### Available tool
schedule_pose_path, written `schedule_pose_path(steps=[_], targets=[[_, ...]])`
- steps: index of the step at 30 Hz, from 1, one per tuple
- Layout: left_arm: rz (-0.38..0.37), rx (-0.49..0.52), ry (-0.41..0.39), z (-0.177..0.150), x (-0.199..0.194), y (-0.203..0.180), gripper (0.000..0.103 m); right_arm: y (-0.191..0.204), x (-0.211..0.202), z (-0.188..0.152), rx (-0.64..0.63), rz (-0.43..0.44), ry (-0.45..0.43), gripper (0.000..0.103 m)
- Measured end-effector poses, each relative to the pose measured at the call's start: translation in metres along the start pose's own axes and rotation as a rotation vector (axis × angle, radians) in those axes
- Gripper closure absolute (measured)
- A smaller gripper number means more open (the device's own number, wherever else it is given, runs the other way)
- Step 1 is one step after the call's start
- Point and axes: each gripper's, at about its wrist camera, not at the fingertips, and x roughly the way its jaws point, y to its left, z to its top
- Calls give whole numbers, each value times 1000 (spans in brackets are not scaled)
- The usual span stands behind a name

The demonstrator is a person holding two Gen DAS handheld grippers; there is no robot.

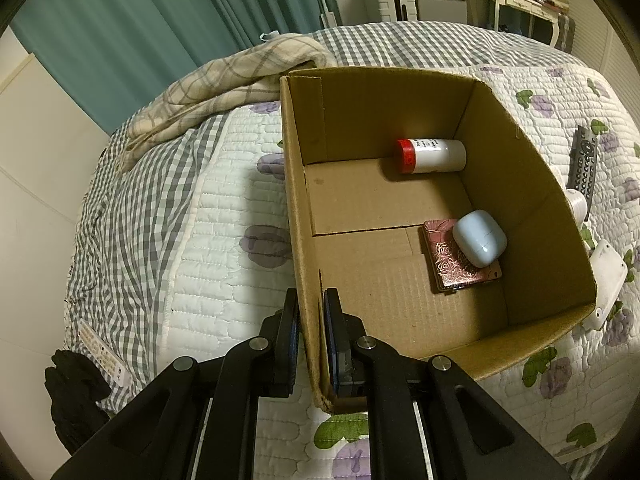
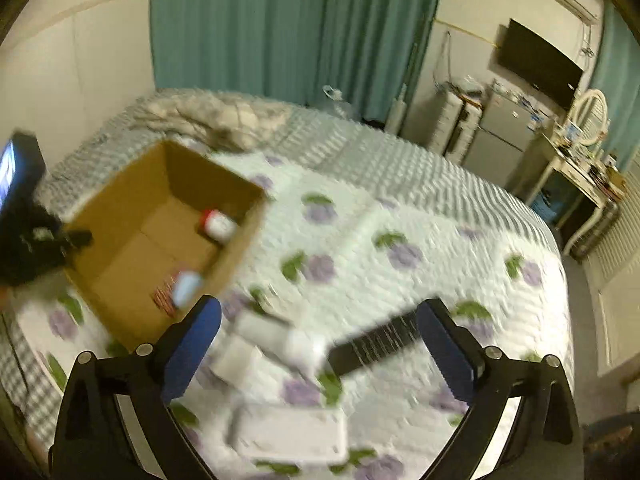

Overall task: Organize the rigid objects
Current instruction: 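Grasp the white plastic tray by its edge with the right tool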

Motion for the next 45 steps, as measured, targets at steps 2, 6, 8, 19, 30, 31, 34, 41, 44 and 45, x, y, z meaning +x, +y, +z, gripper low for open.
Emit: schedule_pose_path(steps=[2, 6, 8, 19, 30, 31, 34, 41, 44, 45], targets=[[-1, 0, 1, 0, 0, 0, 92, -7, 15, -24, 12, -9, 87, 4], [0, 0, 1, 0, 0, 1, 92, -18, 49, -67, 60, 11, 234, 4], [0, 0, 1, 0, 0, 1, 92, -21, 58, -82, 80, 33, 269, 4], [5, 2, 1, -1, -1, 2, 92, -23, 101, -101, 145, 189, 396, 15], [6, 8, 2, -2, -1, 3, 92, -16, 108, -84, 199, 381, 443, 50], [6, 8, 1, -2, -1, 3, 92, -18, 102, -82, 210, 395, 429, 55], [8, 9, 0, -2, -1, 3, 92, -15, 78, -73, 183, 399, 379, 69], [9, 8, 1, -2, -1, 2, 92, 30, 28, -58, 27, 430, 273, 77], [9, 8, 0, -2, -1, 2, 92, 60, 26, -64, -72, 309, 236, 74], [8, 8, 1, -2, -1, 2, 92, 67, 27, -64, -94, 262, 221, 73]])
